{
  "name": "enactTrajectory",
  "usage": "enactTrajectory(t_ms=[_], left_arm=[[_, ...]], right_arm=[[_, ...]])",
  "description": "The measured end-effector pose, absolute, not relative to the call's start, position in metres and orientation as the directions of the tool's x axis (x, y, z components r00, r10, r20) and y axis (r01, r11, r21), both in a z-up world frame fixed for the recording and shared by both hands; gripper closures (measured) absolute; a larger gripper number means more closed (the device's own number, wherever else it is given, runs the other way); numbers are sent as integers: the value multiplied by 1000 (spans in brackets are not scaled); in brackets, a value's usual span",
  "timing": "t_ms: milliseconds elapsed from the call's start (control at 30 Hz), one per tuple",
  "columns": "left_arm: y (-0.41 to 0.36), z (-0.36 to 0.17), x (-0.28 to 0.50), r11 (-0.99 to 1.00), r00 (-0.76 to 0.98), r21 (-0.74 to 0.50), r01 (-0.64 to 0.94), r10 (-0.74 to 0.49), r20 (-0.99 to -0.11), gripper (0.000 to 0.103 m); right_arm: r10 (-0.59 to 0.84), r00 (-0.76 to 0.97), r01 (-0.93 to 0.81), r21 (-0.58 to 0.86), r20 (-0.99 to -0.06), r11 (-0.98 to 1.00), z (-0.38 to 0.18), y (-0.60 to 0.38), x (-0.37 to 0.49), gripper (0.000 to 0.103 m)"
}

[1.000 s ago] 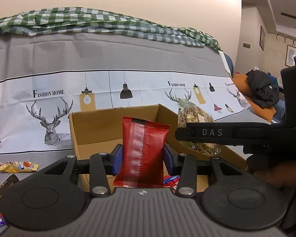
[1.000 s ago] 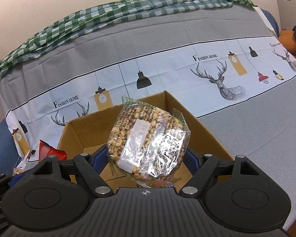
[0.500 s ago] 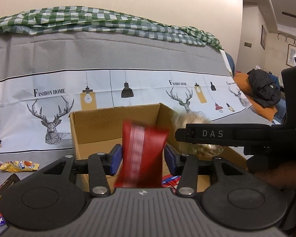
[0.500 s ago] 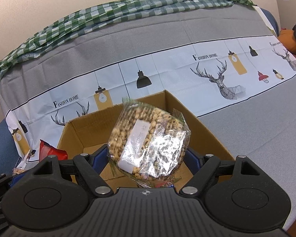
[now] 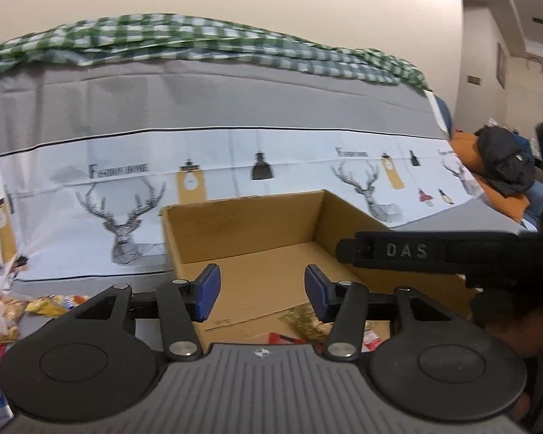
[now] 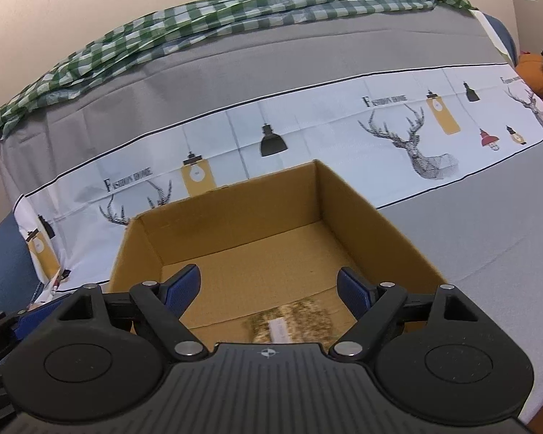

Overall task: Organize snacks
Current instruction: 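Move both tools back down to the snacks on the sofa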

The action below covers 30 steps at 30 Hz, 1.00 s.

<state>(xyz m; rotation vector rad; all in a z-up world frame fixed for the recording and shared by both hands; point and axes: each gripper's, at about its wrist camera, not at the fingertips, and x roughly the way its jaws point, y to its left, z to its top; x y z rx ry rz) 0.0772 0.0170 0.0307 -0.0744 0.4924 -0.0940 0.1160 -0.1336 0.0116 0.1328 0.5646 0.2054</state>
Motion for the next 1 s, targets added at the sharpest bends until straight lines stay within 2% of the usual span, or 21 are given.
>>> enactTrajectory(t_ms=[167, 233, 333, 400, 467, 600, 800, 1000], left_arm=[[52, 31, 73, 988, 860, -153, -23, -59, -507, 65], [70, 31, 70, 980, 846, -190, -66, -46, -531, 71], [96, 33, 61, 967, 831, -221, -125, -20, -557, 80], [112, 36, 52, 960, 829, -231, -159, 2, -559, 80], [129, 39, 44, 957, 826, -228, -182, 23, -563, 80], [167, 42, 27, 957, 814, -168, -235, 100, -572, 80], [232, 39, 0, 877, 781, -245, -414, 203, -591, 80], [255, 40, -11, 806, 740, -257, -533, 296, -604, 80]], right_arm=[[254, 824, -189, 177, -507, 966, 11, -109, 106, 20], [269, 823, -207, 178, -500, 962, 10, -98, 100, 23], [301, 816, -231, 198, -494, 953, 10, -81, 91, 35], [341, 804, -260, 229, -487, 938, 10, -70, 84, 58], [384, 789, -291, 259, -479, 921, 9, -58, 78, 66], [434, 769, -347, 263, -469, 900, 5, -31, 61, 67], [515, 706, -452, 251, -486, 856, -5, 13, 41, 66], [570, 613, -506, 283, -547, 815, -26, 55, 41, 65]])
